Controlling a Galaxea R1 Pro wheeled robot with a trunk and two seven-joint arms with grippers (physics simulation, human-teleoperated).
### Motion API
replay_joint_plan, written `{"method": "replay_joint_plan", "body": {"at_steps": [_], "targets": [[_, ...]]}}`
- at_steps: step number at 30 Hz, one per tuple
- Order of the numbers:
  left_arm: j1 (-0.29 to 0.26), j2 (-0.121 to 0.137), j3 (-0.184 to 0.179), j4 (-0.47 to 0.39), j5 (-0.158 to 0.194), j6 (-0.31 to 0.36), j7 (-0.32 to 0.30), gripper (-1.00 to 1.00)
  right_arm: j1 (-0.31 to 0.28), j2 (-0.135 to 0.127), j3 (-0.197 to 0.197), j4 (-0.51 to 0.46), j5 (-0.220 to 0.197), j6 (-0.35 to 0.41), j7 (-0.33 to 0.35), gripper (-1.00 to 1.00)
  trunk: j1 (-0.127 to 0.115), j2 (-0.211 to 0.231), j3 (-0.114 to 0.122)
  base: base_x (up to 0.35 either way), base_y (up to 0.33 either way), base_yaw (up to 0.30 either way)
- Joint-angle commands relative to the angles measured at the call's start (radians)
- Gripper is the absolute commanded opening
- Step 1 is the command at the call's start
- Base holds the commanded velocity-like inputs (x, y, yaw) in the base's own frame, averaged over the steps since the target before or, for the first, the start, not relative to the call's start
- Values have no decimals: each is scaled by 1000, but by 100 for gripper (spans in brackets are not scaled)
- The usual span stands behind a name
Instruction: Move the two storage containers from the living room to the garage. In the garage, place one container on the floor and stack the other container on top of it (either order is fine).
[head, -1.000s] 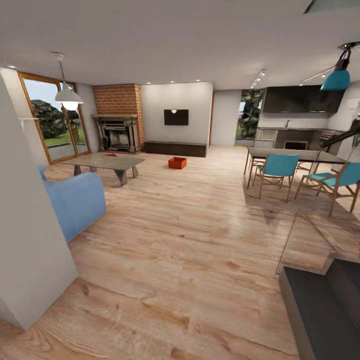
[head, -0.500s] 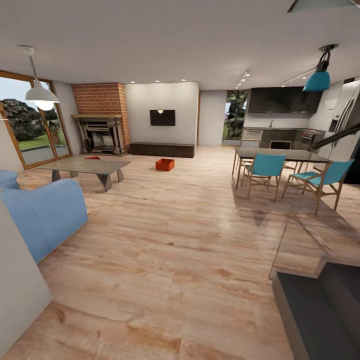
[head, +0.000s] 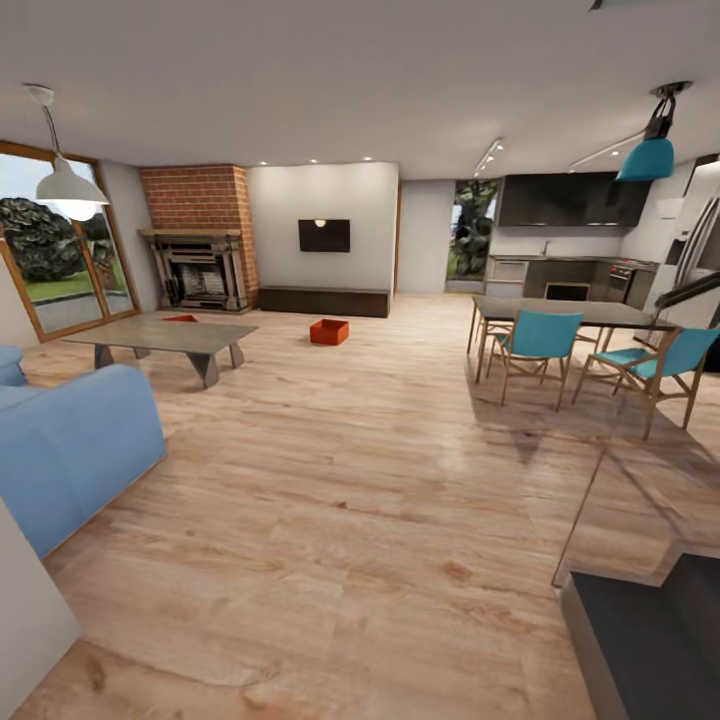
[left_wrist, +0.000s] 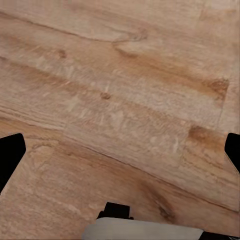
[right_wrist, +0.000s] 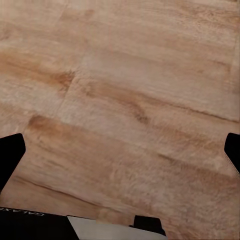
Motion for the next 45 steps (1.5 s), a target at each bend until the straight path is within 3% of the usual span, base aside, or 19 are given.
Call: {"method": "replay_joint_plan", "body": {"at_steps": [1, 18, 45], "targets": [[-2, 0, 4, 4, -2, -6, 2, 100, -1, 0, 0, 1, 4, -3, -1, 100, 1, 0, -1, 326, 0, 0], [-2, 0, 4, 3, -3, -6, 2, 100, -1, 0, 0, 1, 4, -3, -1, 100, 1, 0, -1, 325, 0, -158], [-2, 0, 4, 3, -3, -6, 2, 100, -1, 0, -1, 1, 2, -3, -2, 100, 1, 0, -1, 325, 0, -5]]}}
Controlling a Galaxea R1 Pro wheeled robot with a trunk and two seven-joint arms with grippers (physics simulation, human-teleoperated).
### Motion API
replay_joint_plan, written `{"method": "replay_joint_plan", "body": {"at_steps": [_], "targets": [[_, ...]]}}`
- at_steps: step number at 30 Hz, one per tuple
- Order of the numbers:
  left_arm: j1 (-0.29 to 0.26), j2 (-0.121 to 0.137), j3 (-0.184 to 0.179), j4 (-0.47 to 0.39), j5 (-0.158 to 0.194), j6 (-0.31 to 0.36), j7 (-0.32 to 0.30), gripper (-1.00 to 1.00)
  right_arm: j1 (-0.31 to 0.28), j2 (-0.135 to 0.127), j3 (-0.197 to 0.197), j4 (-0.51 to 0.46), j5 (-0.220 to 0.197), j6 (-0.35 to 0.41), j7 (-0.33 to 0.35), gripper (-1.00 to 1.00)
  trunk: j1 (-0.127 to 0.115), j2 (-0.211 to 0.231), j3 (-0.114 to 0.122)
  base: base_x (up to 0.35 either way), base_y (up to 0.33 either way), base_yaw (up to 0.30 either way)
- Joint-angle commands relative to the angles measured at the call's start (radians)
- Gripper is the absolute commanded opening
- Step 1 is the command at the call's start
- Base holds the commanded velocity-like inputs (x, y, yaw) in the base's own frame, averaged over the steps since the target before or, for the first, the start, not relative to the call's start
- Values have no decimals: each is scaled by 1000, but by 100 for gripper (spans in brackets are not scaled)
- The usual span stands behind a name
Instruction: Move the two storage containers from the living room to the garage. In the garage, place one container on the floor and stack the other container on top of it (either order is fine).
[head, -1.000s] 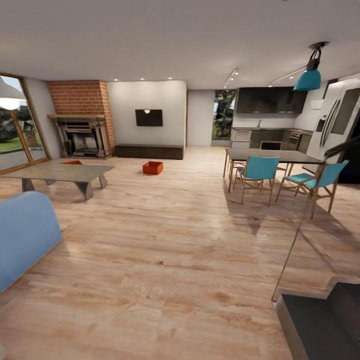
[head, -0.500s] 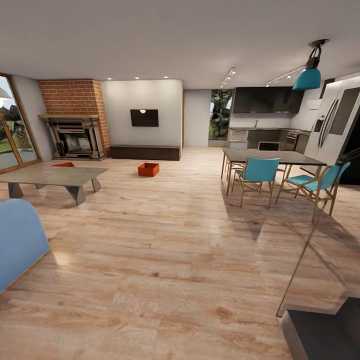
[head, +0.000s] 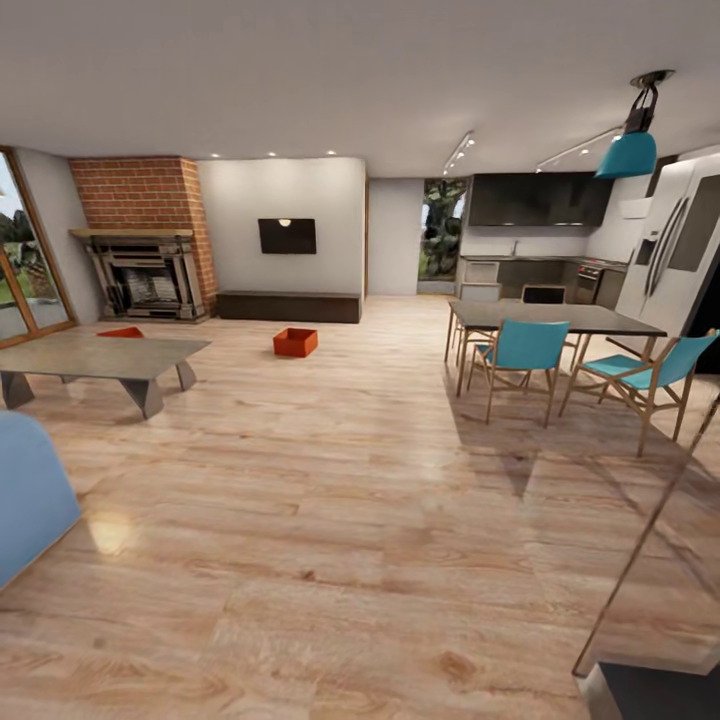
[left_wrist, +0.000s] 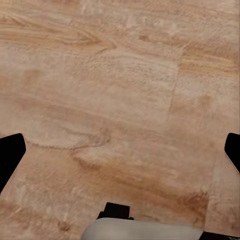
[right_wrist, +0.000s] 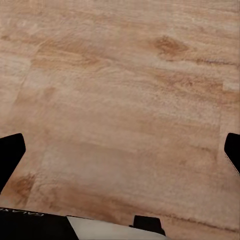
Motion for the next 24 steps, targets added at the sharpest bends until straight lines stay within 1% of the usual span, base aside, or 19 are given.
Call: {"method": "replay_joint_plan", "body": {"at_steps": [1, 24], "targets": [[-2, 0, 4, 4, -2, -6, 2, 100, -1, 0, 0, 1, 4, -3, -1, 100, 1, 0, -1, 325, 0, 0], [-2, 0, 4, 4, -2, -6, 3, 100, -1, 0, -1, 2, 2, -3, -1, 100, 1, 0, -1, 325, 0, 0]]}}
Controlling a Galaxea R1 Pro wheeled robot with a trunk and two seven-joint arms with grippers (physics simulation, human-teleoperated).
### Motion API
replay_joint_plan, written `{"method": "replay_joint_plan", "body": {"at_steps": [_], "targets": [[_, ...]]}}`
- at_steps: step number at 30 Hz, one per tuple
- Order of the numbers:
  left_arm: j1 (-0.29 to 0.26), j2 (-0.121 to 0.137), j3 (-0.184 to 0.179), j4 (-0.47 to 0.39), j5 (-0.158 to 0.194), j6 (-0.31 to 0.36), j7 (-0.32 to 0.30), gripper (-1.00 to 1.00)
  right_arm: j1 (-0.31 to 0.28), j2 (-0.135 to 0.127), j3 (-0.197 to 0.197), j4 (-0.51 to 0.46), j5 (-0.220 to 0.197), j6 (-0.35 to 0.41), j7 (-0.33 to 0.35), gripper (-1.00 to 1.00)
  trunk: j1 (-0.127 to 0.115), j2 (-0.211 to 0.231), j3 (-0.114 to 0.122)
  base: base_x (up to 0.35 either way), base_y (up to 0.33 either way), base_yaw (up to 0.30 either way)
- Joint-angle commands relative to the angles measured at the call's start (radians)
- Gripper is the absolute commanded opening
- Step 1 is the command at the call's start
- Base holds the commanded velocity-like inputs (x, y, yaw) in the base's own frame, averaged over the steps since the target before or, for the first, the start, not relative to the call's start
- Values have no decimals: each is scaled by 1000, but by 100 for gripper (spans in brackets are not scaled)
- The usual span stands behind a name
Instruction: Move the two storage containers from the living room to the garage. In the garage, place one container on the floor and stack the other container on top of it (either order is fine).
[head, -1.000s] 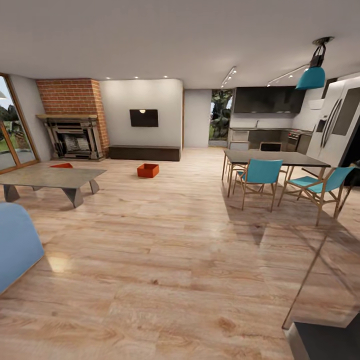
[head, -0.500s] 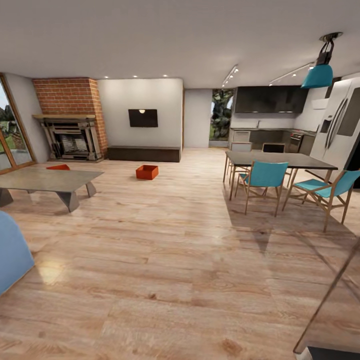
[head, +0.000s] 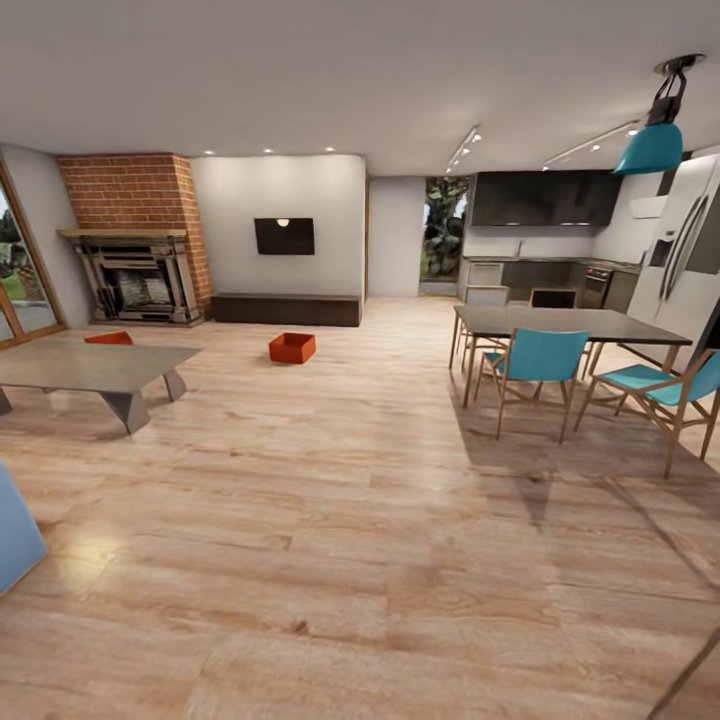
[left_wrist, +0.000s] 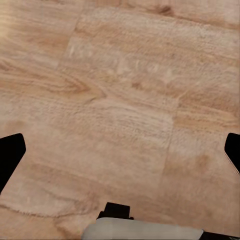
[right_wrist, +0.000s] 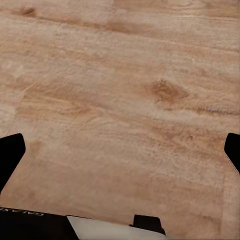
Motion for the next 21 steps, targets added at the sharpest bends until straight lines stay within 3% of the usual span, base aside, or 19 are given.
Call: {"method": "replay_joint_plan", "body": {"at_steps": [1, 21], "targets": [[-2, 0, 4, 4, -2, -6, 2, 100, -1, 0, 0, 1, 4, -3, -1, 100, 1, 0, -1, 326, 0, 0], [-2, 0, 4, 4, -2, -6, 2, 100, -1, 0, -1, 1, 5, -3, -1, 100, 1, 0, -1, 325, 0, 0]]}}
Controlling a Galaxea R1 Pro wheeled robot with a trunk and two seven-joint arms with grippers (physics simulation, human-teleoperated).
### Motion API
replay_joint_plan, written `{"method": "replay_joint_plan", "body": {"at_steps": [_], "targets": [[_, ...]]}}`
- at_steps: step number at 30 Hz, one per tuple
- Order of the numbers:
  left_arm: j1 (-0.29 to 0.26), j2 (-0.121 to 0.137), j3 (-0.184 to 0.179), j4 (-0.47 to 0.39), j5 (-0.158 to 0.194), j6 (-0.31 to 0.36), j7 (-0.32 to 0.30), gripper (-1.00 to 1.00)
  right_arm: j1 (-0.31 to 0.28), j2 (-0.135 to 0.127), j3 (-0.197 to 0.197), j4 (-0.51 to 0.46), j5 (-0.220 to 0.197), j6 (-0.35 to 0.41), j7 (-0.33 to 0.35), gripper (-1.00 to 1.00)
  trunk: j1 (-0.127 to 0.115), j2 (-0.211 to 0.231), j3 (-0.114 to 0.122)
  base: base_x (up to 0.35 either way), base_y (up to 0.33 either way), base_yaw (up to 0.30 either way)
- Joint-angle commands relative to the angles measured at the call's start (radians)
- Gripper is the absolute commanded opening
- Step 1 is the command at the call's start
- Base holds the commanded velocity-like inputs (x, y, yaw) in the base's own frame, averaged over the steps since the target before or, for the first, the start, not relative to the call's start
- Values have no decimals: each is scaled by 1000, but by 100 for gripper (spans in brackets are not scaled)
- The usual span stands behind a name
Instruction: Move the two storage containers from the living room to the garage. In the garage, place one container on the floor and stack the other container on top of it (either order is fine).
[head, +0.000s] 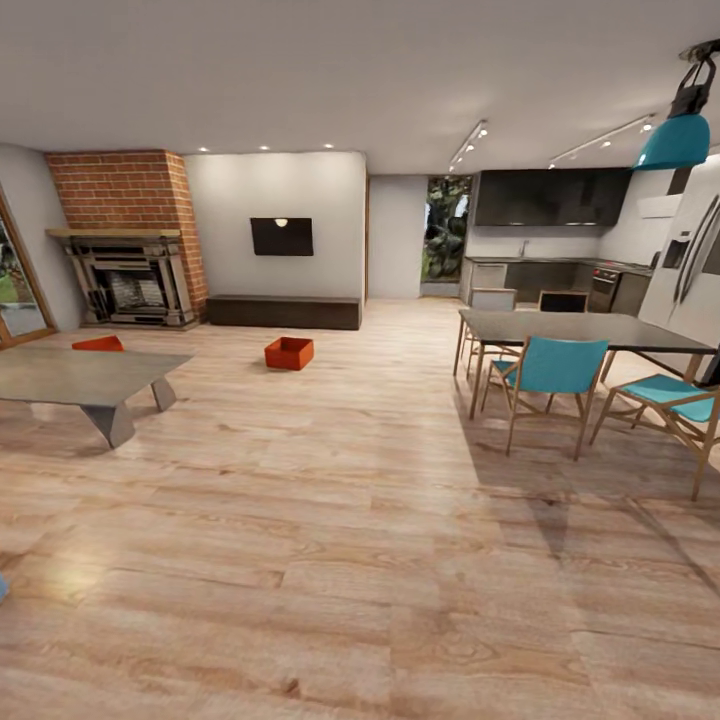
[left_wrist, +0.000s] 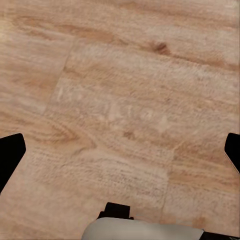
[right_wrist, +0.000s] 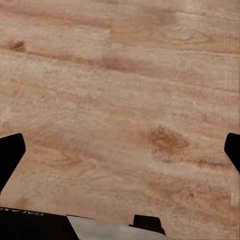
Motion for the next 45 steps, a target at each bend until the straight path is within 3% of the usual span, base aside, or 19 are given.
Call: {"method": "replay_joint_plan", "body": {"at_steps": [1, 45], "targets": [[-2, 0, 4, 4, -2, -6, 2, 100, -1, 0, 0, 1, 4, -3, -1, 100, 1, 0, -1, 325, 0, 0], [-2, 0, 4, 4, -2, -6, 2, 100, -1, 0, 1, 1, 5, -4, 1, 100, 1, 0, -1, 325, 0, 0]]}}
